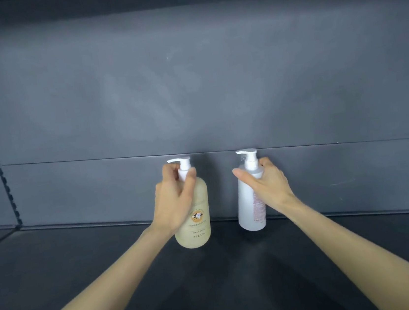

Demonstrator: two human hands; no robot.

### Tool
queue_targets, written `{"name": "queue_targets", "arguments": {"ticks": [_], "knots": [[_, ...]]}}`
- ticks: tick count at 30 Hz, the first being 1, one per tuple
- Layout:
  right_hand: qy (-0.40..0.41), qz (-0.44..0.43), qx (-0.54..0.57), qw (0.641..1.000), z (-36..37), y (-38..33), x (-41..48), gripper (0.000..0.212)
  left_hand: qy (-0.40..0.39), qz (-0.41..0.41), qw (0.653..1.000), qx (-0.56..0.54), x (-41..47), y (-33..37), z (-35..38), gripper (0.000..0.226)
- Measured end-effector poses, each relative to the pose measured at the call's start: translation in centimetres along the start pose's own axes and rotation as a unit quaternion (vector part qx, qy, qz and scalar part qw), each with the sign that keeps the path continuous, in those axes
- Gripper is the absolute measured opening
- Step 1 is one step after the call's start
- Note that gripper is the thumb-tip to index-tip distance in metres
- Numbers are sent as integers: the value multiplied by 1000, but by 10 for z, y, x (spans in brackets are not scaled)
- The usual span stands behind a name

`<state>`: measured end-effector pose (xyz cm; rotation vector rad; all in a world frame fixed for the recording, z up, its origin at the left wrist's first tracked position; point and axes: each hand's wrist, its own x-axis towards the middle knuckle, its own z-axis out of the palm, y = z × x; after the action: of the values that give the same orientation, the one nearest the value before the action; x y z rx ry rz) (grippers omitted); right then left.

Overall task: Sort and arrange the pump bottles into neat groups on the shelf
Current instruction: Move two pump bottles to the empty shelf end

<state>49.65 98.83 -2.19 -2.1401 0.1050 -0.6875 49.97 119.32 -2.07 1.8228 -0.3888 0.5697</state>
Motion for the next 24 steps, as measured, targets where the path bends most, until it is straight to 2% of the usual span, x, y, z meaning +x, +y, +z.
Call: {"name": "queue_targets", "arguments": {"ticks": [8,16,24], "knots": [[30,42,-37,998,22,-6,-8,63,-62,26,997,-30,18,-24,-22,11],[61,87,-43,993,32,-19,-19,56,-88,49,994,-46,21,-38,-38,16],[80,55,-65,993,27,-29,-31,61,-81,59,993,-60,20,-37,-48,18]]}}
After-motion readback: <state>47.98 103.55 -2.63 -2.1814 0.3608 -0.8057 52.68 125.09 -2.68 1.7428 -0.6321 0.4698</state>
